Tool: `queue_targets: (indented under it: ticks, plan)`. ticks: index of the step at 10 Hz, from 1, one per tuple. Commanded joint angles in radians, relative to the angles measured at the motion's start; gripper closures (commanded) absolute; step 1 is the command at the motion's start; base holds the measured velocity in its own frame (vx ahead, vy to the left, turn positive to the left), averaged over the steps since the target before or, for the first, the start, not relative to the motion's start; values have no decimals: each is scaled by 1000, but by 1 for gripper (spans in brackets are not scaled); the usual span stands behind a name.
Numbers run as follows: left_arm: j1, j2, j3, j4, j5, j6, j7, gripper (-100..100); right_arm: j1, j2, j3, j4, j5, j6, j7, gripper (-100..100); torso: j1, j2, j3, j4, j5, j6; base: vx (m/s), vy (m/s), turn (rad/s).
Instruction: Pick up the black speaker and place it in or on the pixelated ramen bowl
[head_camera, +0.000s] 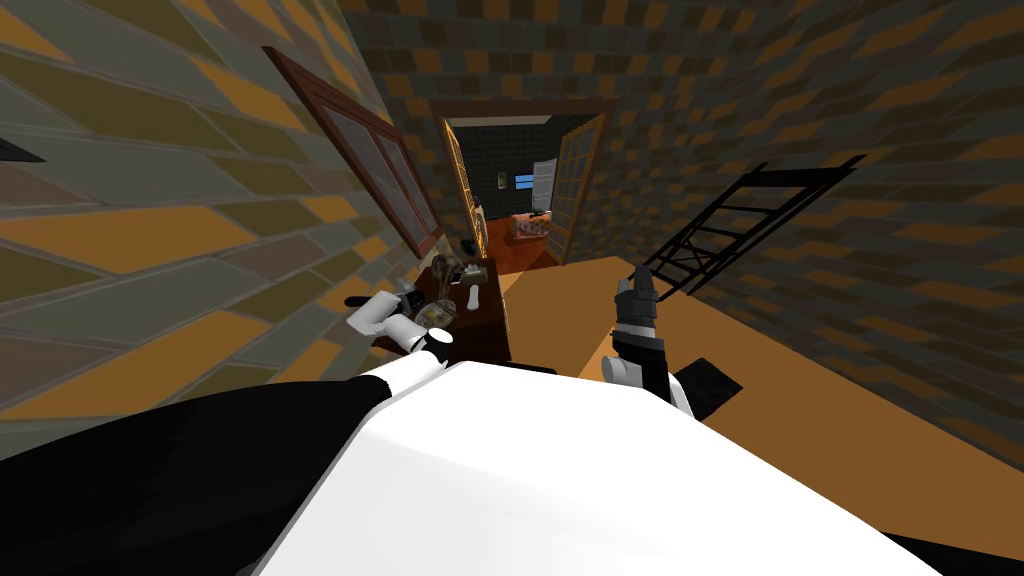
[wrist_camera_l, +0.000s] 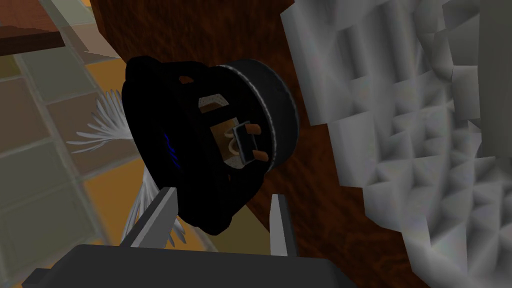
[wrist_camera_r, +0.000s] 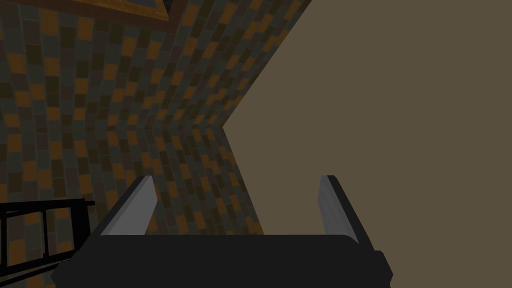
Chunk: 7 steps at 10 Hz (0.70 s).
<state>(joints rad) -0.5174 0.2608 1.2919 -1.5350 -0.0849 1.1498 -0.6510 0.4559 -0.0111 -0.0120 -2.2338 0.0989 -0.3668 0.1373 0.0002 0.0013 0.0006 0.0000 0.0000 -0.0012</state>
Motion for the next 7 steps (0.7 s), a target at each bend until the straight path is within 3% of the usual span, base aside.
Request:
queue_targets:
  ticks: [1, 4, 5, 6, 7]
  plan:
    - [0, 0, 0, 0, 0, 0, 0, 100, 0, 0, 0, 0, 0, 0, 0, 0, 0, 0, 0, 0, 0, 0, 0, 0, 0]
    - [-3, 4, -1, -3, 1, -3, 0, 100, 0, 0, 0, 0, 0, 0, 0, 0, 3, -1, -1, -2, 4, 0, 0, 0, 0]
    - [-3, 3, -1, -3, 1, -3, 0, 0, 0, 0, 0, 0, 0, 0, 0, 0, 3, -1, -1, -2, 4, 0, 0, 0, 0]
    - [35, 3, -51, -25, 3, 11, 50, 100, 0, 0, 0, 0, 0, 0, 0, 0, 3, -1, -1, -2, 4, 0, 1, 16, 0]
    - [35, 3, -61, -25, 3, 11, 60, 100, 0, 0, 0, 0, 0, 0, 0, 0, 4, -1, -1, -2, 4, -1, -7, 13, -11]
